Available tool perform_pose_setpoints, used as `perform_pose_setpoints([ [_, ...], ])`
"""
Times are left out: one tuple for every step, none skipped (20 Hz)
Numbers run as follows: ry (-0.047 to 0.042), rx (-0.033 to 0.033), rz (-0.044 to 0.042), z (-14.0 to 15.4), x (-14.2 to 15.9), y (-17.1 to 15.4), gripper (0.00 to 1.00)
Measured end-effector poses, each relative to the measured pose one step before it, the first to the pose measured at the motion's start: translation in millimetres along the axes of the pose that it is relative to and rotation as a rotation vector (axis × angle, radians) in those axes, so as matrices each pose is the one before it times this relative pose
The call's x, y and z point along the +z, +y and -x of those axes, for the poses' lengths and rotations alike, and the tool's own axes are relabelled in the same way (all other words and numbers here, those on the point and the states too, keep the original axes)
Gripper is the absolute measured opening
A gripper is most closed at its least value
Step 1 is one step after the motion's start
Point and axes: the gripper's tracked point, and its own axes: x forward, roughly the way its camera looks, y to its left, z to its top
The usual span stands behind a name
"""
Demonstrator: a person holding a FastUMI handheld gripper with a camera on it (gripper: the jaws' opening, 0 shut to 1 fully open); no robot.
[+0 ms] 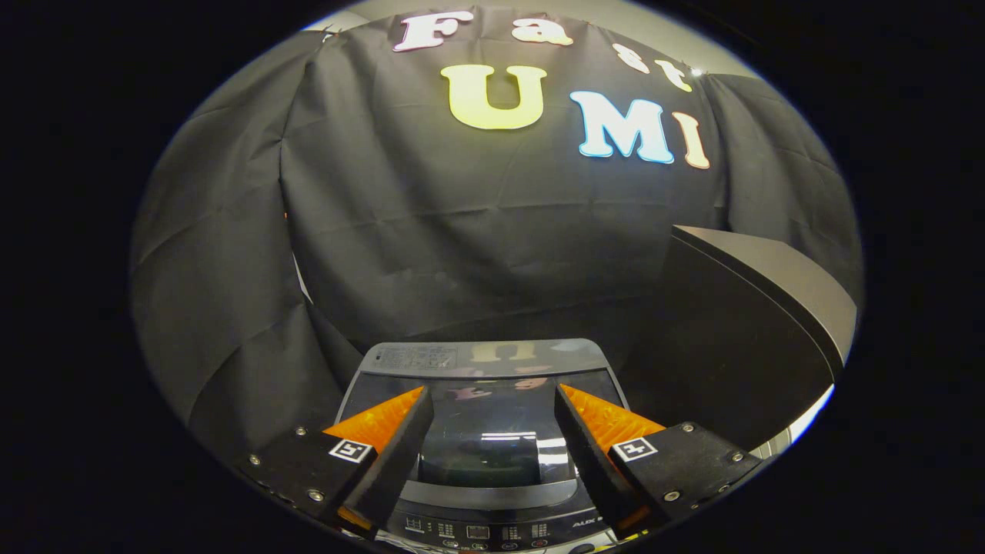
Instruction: Put the clothes into the washing machine and then close the washing machine lid.
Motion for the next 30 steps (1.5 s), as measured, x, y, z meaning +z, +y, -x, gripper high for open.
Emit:
perform_pose_setpoints([
  [-0.00169, 0.00152, 0.00614, 1.32, -0.59, 1.27, 0.97],
  [-0.00550, 0.00199, 0.00380, 0.55, 1.16, 0.10, 0.97],
  [-0.00828, 0.00125, 0.00108, 0.93, 0.60, -1.21, 0.97],
  [-0.00896, 0.00499, -0.00233, 1.29, 1.37, -0.62, 0.97],
  [-0.00993, 0.00968, -0.00414, 3.70, 0.73, -0.27, 0.98],
  [-0.01182, 0.00600, -0.00066, 6.02, 1.06, -2.29, 0.97],
  [-0.01119, -0.00190, -0.00546, 7.82, 0.22, -6.69, 0.97],
  [-0.00857, -0.00427, -0.01682, 9.56, -0.59, -7.65, 0.97],
  [-0.00694, 0.00639, -0.02479, 10.80, -0.48, -7.86, 0.97],
  [-0.01107, 0.01002, -0.01976, 9.96, 1.01, -6.99, 0.97],
  [-0.02021, 0.00258, -0.00958, 18.22, 2.58, -7.54, 0.97],
  [-0.02391, -0.00136, -0.00082, 19.80, 5.17, -11.45, 0.97],
  [-0.01556, -0.00287, 0.00538, 19.51, -0.27, -11.54, 0.97],
  [-0.01153, 0.00435, 0.01033, 18.81, -1.40, -12.01, 0.97],
  [-0.01202, 0.00659, 0.01504, 19.78, -3.85, -11.13, 0.97],
  [-0.01576, 0.00605, 0.02006, 18.71, -0.63, -13.12, 0.97],
  [-0.01660, 0.00208, 0.02052, 18.23, -0.12, -15.19, 0.97],
  [-0.01393, -0.00099, 0.00812, 18.65, -0.65, -16.00, 0.97],
  [-0.03349, 0.01592, -0.00920, 19.75, 2.56, -12.07, 0.97],
  [-0.05239, 0.01746, -0.01871, 20.03, 7.06, -10.93, 0.97],
  [-0.03654, 0.01474, -0.01350, 22.87, 5.91, -11.17, 0.97],
  [-0.02249, 0.00395, -0.00431, 21.79, 2.46, -12.76, 0.97],
  [-0.00489, -0.00020, -0.00292, 12.85, -3.26, -16.86, 0.97],
  [0.00283, 0.00297, -0.00805, 14.07, -2.42, -15.47, 0.96],
  [-0.00247, 0.00277, -0.01101, 15.81, 1.12, -14.28, 0.96],
  [0.00423, 0.00156, -0.00746, 17.18, -1.19, -13.18, 0.96],
  [0.00527, 0.00119, -0.00295, 17.23, -1.68, -11.64, 0.96],
  [0.00764, 0.00331, 0.00418, 17.22, -0.75, -9.73, 0.96],
  [0.00459, 0.00227, 0.00861, 16.03, -0.93, -8.03, 0.96],
  [0.00454, -0.00144, 0.00483, 15.04, 0.50, -7.65, 0.95],
])
